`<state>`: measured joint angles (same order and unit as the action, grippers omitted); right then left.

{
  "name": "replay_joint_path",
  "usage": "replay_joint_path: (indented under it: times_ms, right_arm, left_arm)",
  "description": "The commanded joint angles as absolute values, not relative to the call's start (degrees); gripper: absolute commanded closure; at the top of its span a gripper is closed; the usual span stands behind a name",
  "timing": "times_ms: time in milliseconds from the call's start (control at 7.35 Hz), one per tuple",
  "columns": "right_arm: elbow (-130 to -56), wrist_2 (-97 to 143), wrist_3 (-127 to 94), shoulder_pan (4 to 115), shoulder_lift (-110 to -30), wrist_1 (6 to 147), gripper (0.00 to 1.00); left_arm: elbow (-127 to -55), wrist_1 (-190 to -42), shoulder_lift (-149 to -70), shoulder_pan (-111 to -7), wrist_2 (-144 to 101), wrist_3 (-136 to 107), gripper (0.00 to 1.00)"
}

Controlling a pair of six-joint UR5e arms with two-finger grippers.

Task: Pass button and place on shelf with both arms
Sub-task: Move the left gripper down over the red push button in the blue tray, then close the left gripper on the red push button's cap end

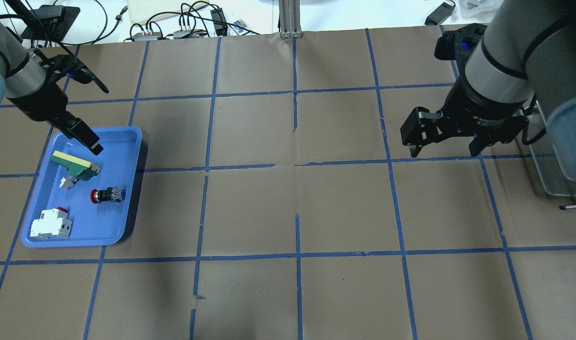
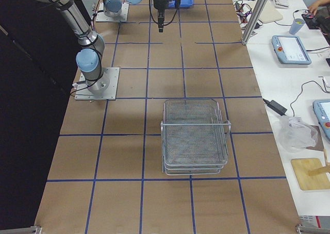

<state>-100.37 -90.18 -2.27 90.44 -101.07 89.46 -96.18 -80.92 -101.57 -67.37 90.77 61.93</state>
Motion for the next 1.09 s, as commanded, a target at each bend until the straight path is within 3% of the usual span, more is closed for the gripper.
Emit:
replay_joint_path:
  times_ms: [0,408,952]
  right_arm:
    - [-100.37,-90.09,-2.46,90.44,-101.07,89.39,0.00]
    - [-100.37,-90.00,-2.55,90.44,-101.07,89.47,0.00]
    - [-100.37,-90.26,-2.64,90.44,-100.99,89.47,0.00]
  left_arm:
    - [-98.33,-75.28,-104.31,-63.56,90.70,90.91,0.00]
    - [-111.58,-60.16,-104.94,-59.87,87.21,106.41,0.02]
    - [-114.35,-56.60,-108.54,-56.51,82.26,115.40,0.01]
